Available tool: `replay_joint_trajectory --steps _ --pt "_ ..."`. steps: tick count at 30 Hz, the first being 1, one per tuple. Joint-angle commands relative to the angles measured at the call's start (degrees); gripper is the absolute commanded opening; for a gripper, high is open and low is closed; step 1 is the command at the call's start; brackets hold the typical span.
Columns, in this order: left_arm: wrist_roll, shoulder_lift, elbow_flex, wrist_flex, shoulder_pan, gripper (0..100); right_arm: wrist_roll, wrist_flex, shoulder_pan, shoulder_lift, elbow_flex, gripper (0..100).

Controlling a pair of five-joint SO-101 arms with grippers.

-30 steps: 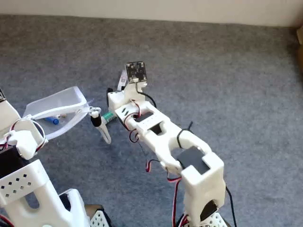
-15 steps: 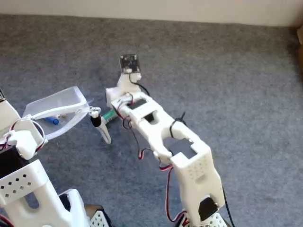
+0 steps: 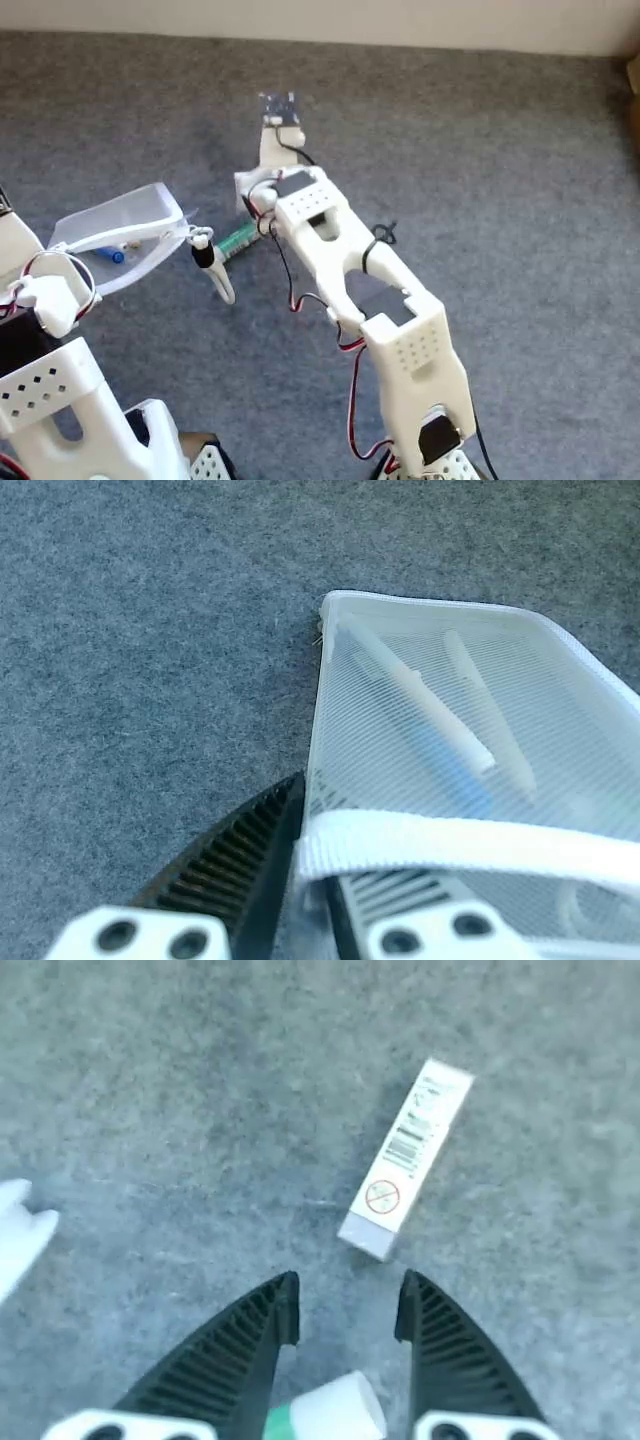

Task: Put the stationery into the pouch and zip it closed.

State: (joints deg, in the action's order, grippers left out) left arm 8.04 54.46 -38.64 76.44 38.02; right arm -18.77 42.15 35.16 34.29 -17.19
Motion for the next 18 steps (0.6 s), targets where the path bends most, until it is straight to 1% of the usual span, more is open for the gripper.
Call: replay_joint_trajectory --steps 1,5,9,14,18 --pt "0.62 0.31 0.31 -1.23 0.92 0 -0.7 5.05 -0.75 -1.01 -9.98 15.9" --pt "0.62 0.31 0.22 -1.14 0.84 0 -0.7 5.85 -0.92 -0.57 -15.25 15.9" --pt "0.62 0.31 0.22 -0.97 0.84 0 -0.7 5.67 -1.19 -0.57 -17.01 15.9" --pt "0.62 0.31 0.22 -0.97 0.84 0 -0.7 -1.45 -2.95 -0.48 -16.75 15.9" --pt "0.62 0.31 0.22 -0.97 0.84 0 -1.32 -2.59 -3.38 -0.48 -16.92 15.9"
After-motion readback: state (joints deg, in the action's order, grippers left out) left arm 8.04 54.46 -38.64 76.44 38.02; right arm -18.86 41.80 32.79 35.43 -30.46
